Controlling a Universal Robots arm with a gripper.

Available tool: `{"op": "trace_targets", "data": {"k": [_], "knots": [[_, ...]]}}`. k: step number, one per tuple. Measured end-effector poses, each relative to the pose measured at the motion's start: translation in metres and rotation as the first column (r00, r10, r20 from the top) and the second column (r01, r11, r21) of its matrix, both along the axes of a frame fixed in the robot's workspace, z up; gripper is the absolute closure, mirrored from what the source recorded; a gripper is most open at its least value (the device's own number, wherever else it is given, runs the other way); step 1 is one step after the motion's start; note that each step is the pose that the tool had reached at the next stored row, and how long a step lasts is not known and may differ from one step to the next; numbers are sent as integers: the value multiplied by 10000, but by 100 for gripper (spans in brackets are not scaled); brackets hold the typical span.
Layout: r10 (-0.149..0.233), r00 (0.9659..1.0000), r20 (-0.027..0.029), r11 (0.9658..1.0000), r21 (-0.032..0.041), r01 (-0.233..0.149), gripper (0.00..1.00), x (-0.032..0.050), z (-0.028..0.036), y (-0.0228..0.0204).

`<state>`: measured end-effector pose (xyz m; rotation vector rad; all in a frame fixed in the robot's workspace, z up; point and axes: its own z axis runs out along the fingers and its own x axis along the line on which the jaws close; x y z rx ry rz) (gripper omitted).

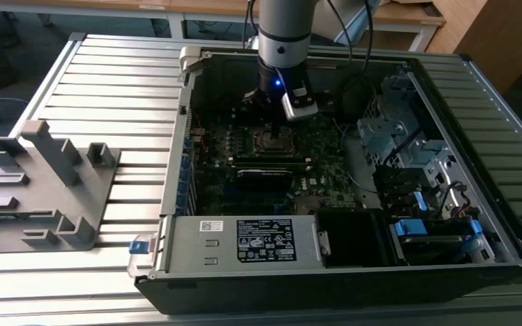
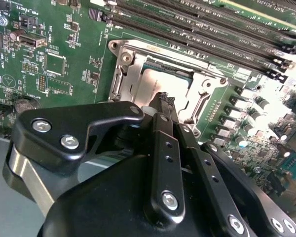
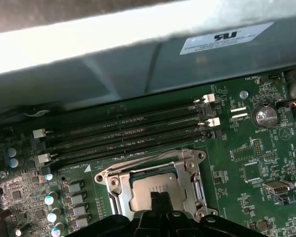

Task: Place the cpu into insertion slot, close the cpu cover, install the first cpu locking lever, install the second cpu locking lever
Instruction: 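Install the first cpu locking lever, then install the second cpu locking lever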

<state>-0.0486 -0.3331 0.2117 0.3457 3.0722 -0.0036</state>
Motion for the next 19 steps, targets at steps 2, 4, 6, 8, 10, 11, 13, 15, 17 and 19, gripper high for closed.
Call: {"op": "trace_targets", "data": {"k": [2,4,6,8,10,11,13,15,17,19], "knots": [[30,10000,-1,10000,41,-30,90,0,0,-8],[112,9999,0,9999,57,-112,90,0,0,-7],[228,9997,0,9997,59,-228,90,0,-1,-8],[303,9995,0,9995,58,-303,90,0,-1,-8],[334,9994,0,9994,58,-334,90,0,-1,-8],[361,9993,0,9993,58,-361,90,0,-1,-8],[362,9993,1,9993,60,-362,90,0,-1,-8],[362,9993,-1,9993,56,-362,90,0,5,-8],[362,9993,0,9993,58,-362,90,0,14,-8],[362,9993,0,9993,58,-362,90,0,24,-8]]}}
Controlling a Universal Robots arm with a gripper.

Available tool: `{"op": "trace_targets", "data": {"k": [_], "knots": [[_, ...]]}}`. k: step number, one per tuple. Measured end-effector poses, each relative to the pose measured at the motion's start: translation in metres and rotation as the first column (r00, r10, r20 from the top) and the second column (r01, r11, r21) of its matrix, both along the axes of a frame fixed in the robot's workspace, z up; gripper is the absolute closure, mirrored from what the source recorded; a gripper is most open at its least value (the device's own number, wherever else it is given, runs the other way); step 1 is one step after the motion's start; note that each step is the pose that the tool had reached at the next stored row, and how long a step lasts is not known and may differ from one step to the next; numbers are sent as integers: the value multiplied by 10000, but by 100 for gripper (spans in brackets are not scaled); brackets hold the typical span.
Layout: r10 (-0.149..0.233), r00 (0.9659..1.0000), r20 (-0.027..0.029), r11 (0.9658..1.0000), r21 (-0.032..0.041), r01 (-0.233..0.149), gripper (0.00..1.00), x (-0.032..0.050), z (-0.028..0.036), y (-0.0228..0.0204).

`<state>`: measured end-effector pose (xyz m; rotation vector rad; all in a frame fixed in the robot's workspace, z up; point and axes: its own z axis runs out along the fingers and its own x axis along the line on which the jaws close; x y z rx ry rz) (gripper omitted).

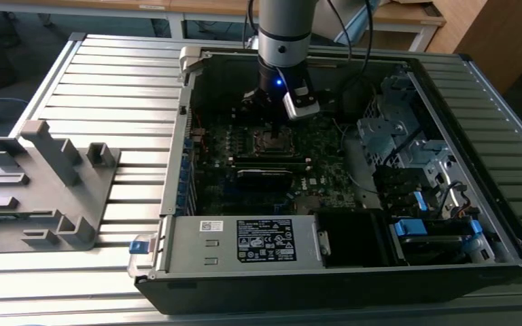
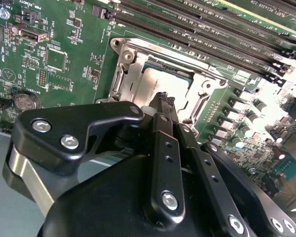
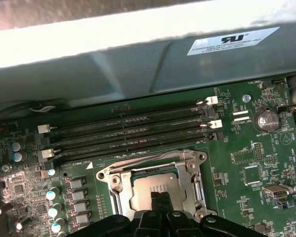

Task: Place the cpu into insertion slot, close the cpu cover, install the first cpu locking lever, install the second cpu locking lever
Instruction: 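Install the second cpu locking lever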

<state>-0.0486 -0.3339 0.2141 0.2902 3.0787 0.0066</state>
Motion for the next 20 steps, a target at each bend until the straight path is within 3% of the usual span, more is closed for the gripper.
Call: {"op": "trace_targets", "data": {"k": [20], "knots": [[0,10000,-1,10000,-1,0,90,0,47,0]]}}
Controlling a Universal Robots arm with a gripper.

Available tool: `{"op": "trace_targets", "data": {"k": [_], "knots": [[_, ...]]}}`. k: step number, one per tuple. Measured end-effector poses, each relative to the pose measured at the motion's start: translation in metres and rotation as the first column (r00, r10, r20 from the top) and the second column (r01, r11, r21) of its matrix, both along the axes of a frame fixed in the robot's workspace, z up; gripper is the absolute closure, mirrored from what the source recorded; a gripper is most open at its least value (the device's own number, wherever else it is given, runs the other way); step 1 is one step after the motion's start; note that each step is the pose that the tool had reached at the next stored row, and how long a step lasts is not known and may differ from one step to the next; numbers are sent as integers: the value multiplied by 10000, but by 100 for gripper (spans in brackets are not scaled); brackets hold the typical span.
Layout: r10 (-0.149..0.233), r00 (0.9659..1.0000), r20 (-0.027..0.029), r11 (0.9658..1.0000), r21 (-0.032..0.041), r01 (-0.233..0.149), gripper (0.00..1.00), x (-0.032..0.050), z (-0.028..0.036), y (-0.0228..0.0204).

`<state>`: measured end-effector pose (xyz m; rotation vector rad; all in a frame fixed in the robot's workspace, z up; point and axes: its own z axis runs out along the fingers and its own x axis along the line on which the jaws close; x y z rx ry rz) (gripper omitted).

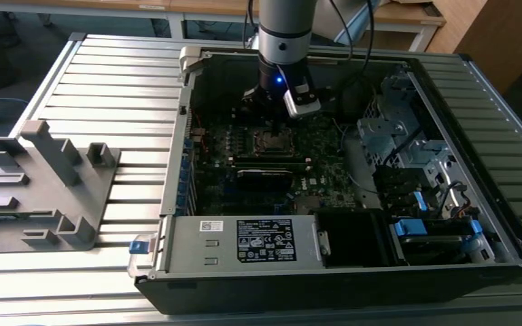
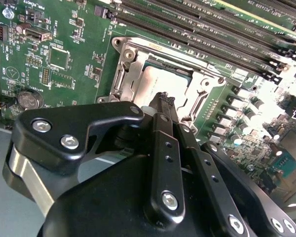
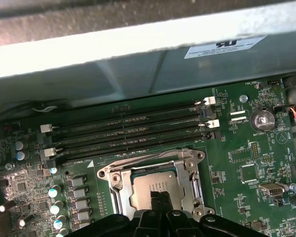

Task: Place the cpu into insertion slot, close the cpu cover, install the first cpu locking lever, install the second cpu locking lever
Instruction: 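Install the second cpu locking lever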

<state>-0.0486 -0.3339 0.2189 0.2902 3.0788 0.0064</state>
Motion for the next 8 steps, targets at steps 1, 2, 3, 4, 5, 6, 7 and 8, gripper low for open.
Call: {"op": "trace_targets", "data": {"k": [1,2,3,4,5,6,7,8], "knots": [[0,10000,-1,10000,-1,0,90,0,6,0],[0,10000,0,10000,0,0,90,0,14,0],[0,10000,2,10000,3,0,90,0,25,0],[0,10000,2,10000,3,0,90,0,39,0],[-1,10000,1,10000,2,1,90,0,54,0],[0,10000,1,10000,2,0,90,0,68,0],[0,10000,1,10000,1,0,90,0,81,0],[-1,10000,1,10000,1,1,90,0,94,0]]}}
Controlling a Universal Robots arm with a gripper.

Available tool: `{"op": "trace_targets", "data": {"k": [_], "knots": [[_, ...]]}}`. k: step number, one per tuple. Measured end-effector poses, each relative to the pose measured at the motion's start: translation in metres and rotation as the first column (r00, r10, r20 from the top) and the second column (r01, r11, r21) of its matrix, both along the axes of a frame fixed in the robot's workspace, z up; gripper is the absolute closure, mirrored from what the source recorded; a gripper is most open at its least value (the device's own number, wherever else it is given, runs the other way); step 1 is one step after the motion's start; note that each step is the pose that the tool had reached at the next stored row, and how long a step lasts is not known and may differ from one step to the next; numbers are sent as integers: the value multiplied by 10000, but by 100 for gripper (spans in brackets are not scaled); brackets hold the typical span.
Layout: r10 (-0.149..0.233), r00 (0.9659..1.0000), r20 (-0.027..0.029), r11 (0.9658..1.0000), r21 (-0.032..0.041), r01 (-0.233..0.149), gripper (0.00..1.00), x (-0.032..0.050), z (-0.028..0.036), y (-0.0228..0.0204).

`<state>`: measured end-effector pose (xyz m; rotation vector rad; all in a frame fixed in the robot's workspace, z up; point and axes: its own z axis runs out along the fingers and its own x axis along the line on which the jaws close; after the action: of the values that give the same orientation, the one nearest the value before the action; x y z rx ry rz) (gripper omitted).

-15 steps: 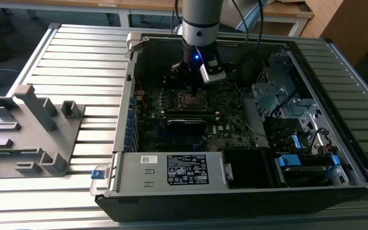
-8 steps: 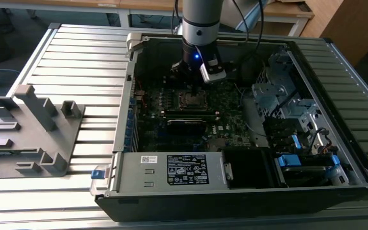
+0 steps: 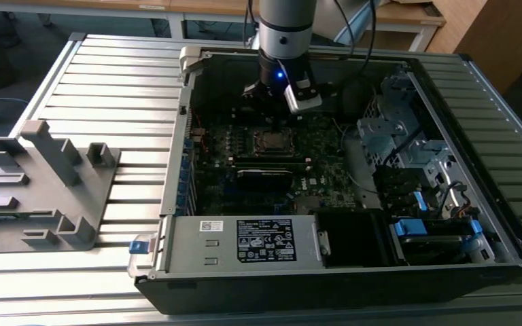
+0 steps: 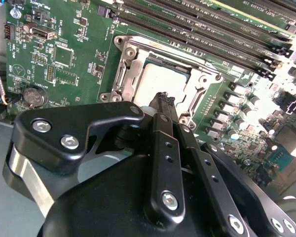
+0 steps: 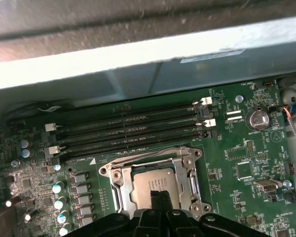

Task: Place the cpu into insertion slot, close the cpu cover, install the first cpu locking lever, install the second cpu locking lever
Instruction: 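Install the second cpu locking lever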

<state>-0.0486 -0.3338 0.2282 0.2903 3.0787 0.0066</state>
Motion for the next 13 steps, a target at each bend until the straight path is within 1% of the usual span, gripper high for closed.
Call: {"op": "trace_targets", "data": {"k": [2,8,13], "knots": [[0,10000,0,10000,0,0,90,0,21,0],[3,10000,1,10000,1,-3,90,3,25,0],[1,10000,0,10000,0,-1,90,49,25,0]]}}
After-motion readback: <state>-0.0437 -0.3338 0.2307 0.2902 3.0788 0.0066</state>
